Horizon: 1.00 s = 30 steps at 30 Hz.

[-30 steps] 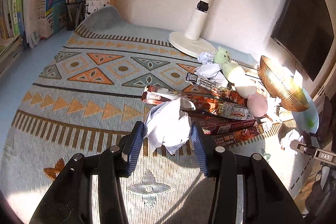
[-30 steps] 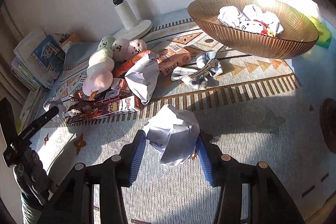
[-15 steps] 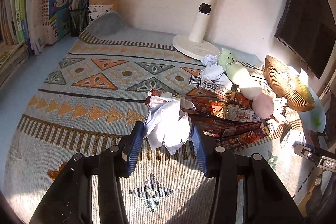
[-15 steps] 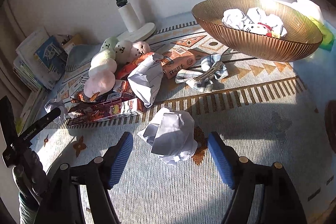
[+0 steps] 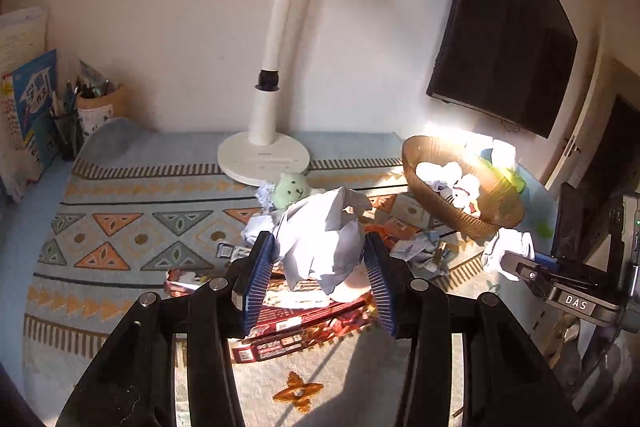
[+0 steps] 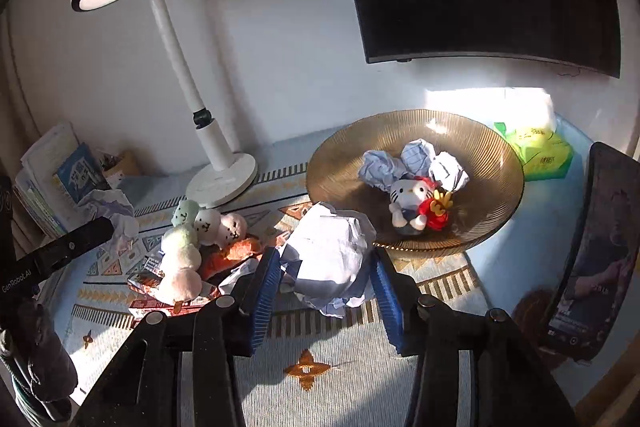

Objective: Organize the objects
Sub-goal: 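Carry both paper balls over the golden bowl and open both grippers, then withdraw both grippers and move left gripper toward the red snack boxes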

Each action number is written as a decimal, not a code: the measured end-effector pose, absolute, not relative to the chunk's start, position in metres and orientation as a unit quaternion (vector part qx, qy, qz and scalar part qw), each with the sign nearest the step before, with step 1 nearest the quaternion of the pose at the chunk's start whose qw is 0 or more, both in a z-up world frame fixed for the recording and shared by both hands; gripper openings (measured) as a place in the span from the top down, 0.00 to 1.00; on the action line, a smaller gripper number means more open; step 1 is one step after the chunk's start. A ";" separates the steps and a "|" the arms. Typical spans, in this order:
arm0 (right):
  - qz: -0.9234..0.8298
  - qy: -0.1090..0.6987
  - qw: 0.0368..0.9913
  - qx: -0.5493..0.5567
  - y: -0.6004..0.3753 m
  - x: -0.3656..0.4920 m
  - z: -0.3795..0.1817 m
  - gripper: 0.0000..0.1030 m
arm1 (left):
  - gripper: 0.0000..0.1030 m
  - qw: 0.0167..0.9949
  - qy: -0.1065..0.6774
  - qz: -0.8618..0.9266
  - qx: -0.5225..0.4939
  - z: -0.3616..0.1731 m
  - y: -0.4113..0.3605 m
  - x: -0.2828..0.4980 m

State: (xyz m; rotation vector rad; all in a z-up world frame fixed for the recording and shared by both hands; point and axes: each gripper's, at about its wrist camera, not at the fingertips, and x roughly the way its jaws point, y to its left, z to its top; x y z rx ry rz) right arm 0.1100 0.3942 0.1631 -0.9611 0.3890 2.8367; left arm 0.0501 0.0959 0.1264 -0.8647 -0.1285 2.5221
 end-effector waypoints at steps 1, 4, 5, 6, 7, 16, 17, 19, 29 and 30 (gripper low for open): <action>0.936 0.140 0.080 -0.312 0.408 0.104 0.174 0.56 | 0.58 0.282 -0.060 0.900 -0.326 0.135 0.111 0.038; 0.927 0.166 0.123 -0.312 0.442 0.080 0.192 0.56 | 0.58 0.363 -0.099 0.858 -0.350 0.153 0.162 -0.004; 0.924 0.171 0.129 -0.318 0.451 0.071 0.193 0.56 | 0.58 0.372 -0.098 0.853 -0.353 0.156 0.181 -0.018; 0.920 0.178 0.131 -0.323 0.458 0.063 0.193 0.56 | 0.58 0.374 -0.097 0.851 -0.356 0.158 0.199 -0.030; 0.917 0.185 0.131 -0.327 0.465 0.056 0.190 0.55 | 0.58 0.377 -0.099 0.847 -0.361 0.157 0.215 -0.040; 0.907 0.220 0.141 -0.331 0.503 0.042 0.167 0.25 | 0.49 0.399 -0.109 0.803 -0.429 0.113 0.296 -0.098; 0.906 0.216 0.133 -0.339 0.502 0.043 0.165 0.25 | 0.49 0.396 -0.107 0.802 -0.434 0.110 0.296 -0.101; 0.909 0.205 0.120 -0.342 0.495 0.049 0.164 0.25 | 0.49 0.398 -0.111 0.795 -0.445 0.105 0.291 -0.102; 0.945 0.113 0.019 -0.306 0.372 0.094 0.164 0.18 | 0.48 0.304 -0.082 0.903 -0.293 0.164 0.167 -0.003; 0.943 0.120 0.001 -0.311 0.358 0.096 0.153 0.16 | 0.42 0.282 -0.080 0.916 -0.274 0.169 0.148 0.011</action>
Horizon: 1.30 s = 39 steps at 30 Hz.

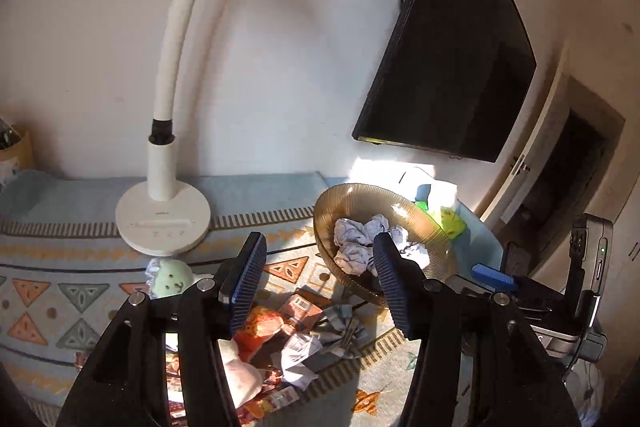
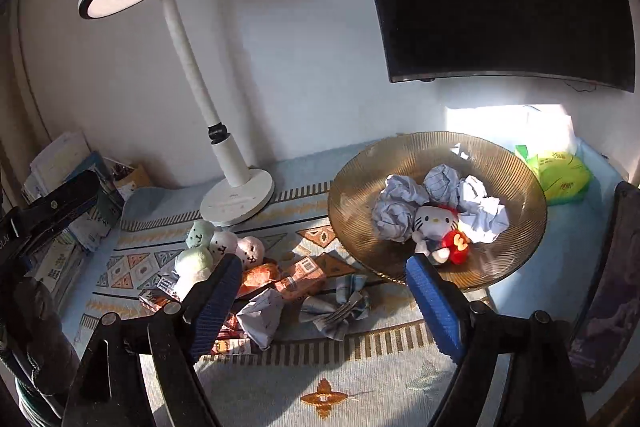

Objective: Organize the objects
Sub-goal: 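Withdraw both grippers and move left gripper toward the red snack boxes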

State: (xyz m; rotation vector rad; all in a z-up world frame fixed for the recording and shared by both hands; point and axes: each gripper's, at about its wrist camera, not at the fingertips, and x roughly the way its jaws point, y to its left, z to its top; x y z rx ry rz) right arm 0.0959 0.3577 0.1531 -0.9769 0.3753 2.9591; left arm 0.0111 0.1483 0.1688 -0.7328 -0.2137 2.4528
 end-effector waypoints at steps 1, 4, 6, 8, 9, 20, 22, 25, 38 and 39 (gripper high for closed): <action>0.940 0.115 -0.013 -0.321 0.343 0.095 0.141 0.16 | 0.33 0.257 -0.077 0.929 -0.254 0.171 0.130 0.025; 0.935 0.084 -0.013 -0.345 0.309 0.087 0.107 0.16 | 0.00 0.164 -0.082 0.963 -0.196 0.163 0.072 0.059; 0.938 0.059 0.002 -0.341 0.297 0.082 0.089 0.16 | 0.01 0.114 -0.097 0.961 -0.232 0.142 0.036 0.059; 0.938 0.042 0.017 -0.344 0.294 0.074 0.073 0.16 | 0.01 0.070 -0.124 0.952 -0.271 0.113 0.001 0.054; 0.936 0.042 0.020 -0.348 0.295 0.070 0.067 0.16 | 0.01 0.045 -0.137 0.947 -0.288 0.098 -0.014 0.050; 0.927 0.008 0.077 -0.368 0.291 0.061 0.051 0.16 | 0.01 -0.042 -0.036 0.946 -0.318 0.032 -0.015 0.045; 0.931 -0.007 0.086 -0.355 0.287 0.065 0.053 0.16 | 0.01 -0.028 -0.017 0.947 -0.320 0.033 -0.009 0.045; 0.934 -0.016 0.091 -0.346 0.285 0.068 0.055 0.14 | 0.01 -0.026 -0.017 0.947 -0.318 0.035 -0.009 0.045; 0.935 0.027 0.090 -0.342 0.300 0.071 0.057 0.14 | 0.01 -0.020 -0.039 0.944 -0.328 0.032 -0.015 0.042; 0.935 0.036 0.089 -0.341 0.303 0.071 0.058 0.14 | 0.01 -0.020 -0.039 0.944 -0.328 0.032 -0.015 0.042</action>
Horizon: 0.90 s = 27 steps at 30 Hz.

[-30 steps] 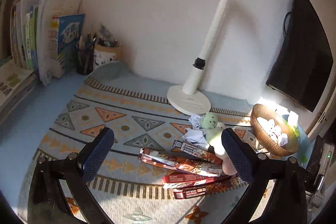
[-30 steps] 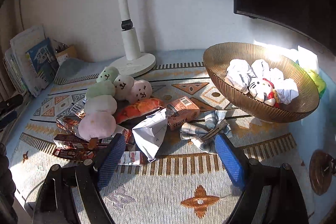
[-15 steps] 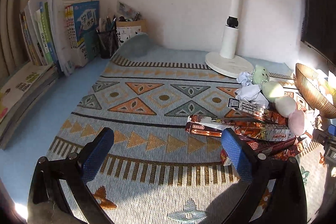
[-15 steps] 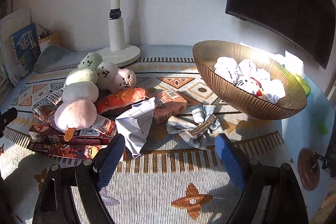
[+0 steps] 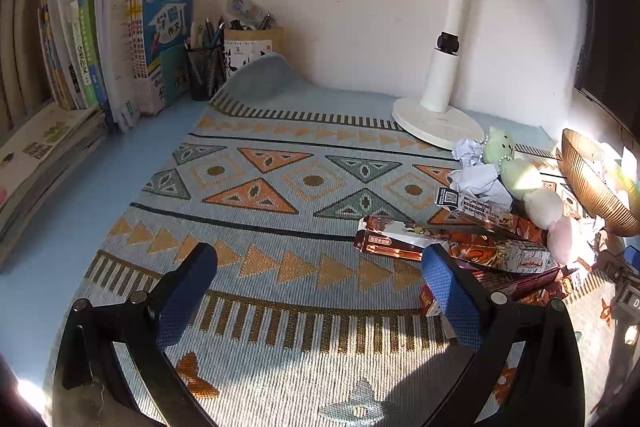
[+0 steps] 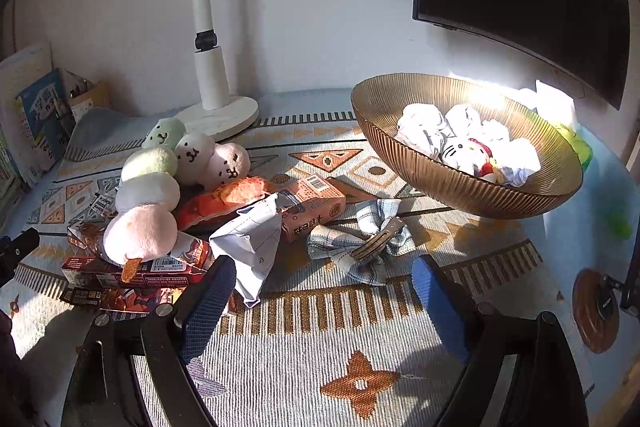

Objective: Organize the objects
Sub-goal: 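Withdraw both grippers and move left gripper toward the red snack boxes, then grasp a long red snack box with left gripper while right gripper reaches paper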

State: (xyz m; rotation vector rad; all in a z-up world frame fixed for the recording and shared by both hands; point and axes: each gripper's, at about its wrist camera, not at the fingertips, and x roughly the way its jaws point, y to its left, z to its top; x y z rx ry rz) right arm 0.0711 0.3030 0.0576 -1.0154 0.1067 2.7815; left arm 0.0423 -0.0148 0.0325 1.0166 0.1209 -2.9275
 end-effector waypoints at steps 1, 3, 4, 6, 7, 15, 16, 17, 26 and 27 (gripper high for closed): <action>0.935 0.045 0.088 -0.341 0.306 0.072 0.058 0.14 | 0.01 0.020 0.040 -0.944 0.327 0.033 -0.015 0.043; 0.934 0.060 0.087 -0.341 0.311 0.072 0.058 0.14 | 0.01 0.021 0.040 -0.945 0.325 0.033 -0.015 0.043; 0.933 0.066 0.086 -0.342 0.313 0.071 0.058 0.14 | 0.01 0.020 0.040 -0.945 0.325 0.033 -0.015 0.044; 0.932 0.073 0.081 -0.346 0.315 0.070 0.057 0.14 | 0.01 0.017 0.038 -0.945 0.324 0.033 -0.014 0.044; 0.932 0.076 0.078 -0.347 0.315 0.070 0.057 0.14 | 0.01 0.014 0.036 -0.945 0.325 0.033 -0.013 0.044; 0.935 0.082 0.036 -0.342 0.314 0.073 0.059 0.14 | 0.01 -0.107 0.001 -0.915 0.388 0.027 0.012 0.036; 0.935 0.079 0.031 -0.343 0.312 0.073 0.059 0.14 | 0.02 -0.127 0.000 -0.910 0.394 0.026 0.017 0.038; 0.935 0.076 0.024 -0.346 0.310 0.072 0.059 0.14 | 0.02 -0.146 -0.002 -0.906 0.396 0.026 0.022 0.040; 0.921 0.120 -0.004 -0.370 0.325 0.065 0.054 0.14 | 0.30 -0.238 -0.113 -0.891 0.370 0.032 0.090 0.051; 0.918 0.131 -0.013 -0.374 0.328 0.064 0.053 0.14 | 0.30 -0.250 -0.127 -0.887 0.366 0.031 0.098 0.051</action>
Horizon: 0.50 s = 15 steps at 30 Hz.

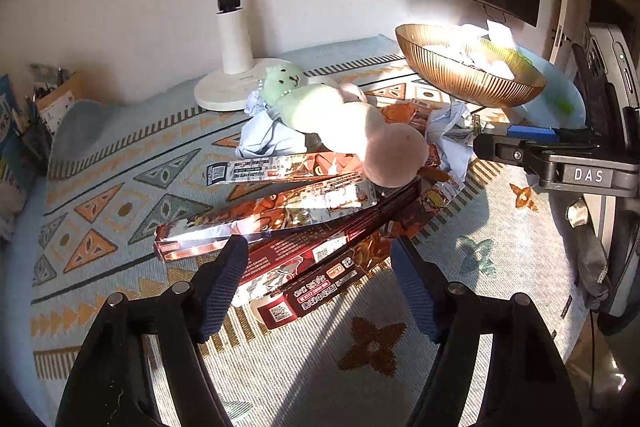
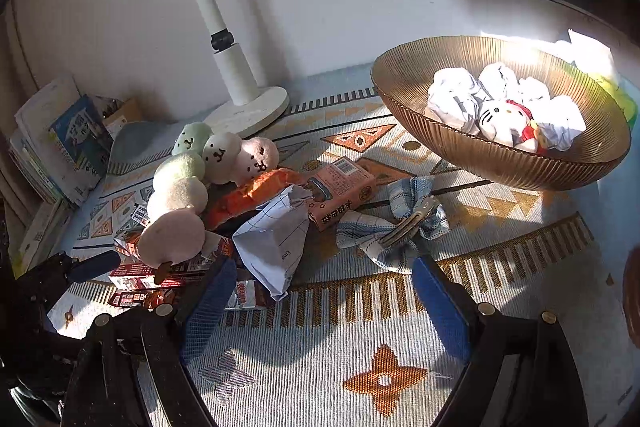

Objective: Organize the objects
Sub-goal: 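Grasp a long red snack box with left gripper while right gripper reaches paper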

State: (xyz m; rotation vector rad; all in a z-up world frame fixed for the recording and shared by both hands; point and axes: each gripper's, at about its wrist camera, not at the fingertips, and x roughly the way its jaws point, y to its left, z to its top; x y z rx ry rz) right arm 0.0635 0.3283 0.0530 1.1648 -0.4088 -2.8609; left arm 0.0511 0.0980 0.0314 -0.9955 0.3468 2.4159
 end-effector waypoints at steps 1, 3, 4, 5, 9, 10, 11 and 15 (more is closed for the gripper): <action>-0.915 -0.140 0.024 0.377 0.330 0.063 0.052 0.14 | 0.30 0.261 0.144 0.883 -0.364 0.030 0.106 0.052; -0.911 -0.151 0.033 0.381 0.333 0.061 0.051 0.14 | 0.37 0.278 0.181 0.870 -0.365 0.025 0.122 0.053; -0.910 -0.151 0.034 0.385 0.332 0.059 0.050 0.14 | 0.39 0.284 0.198 0.864 -0.366 0.022 0.129 0.055; -0.908 -0.149 0.036 0.391 0.331 0.056 0.049 0.18 | 0.40 0.285 0.213 0.860 -0.366 0.019 0.134 0.054; -0.888 -0.139 0.069 0.433 0.318 0.041 0.044 0.33 | 0.41 0.283 0.237 0.857 -0.359 0.014 0.142 0.053; -0.885 -0.143 0.079 0.436 0.314 0.038 0.044 0.33 | 0.43 0.289 0.231 0.856 -0.361 0.016 0.142 0.051; -0.885 -0.140 0.079 0.437 0.309 0.035 0.043 0.33 | 0.48 0.296 0.225 0.854 -0.364 0.017 0.142 0.051; -0.888 -0.088 0.059 0.448 0.292 0.021 0.036 0.69 | 0.64 0.309 0.226 0.842 -0.379 0.013 0.148 0.051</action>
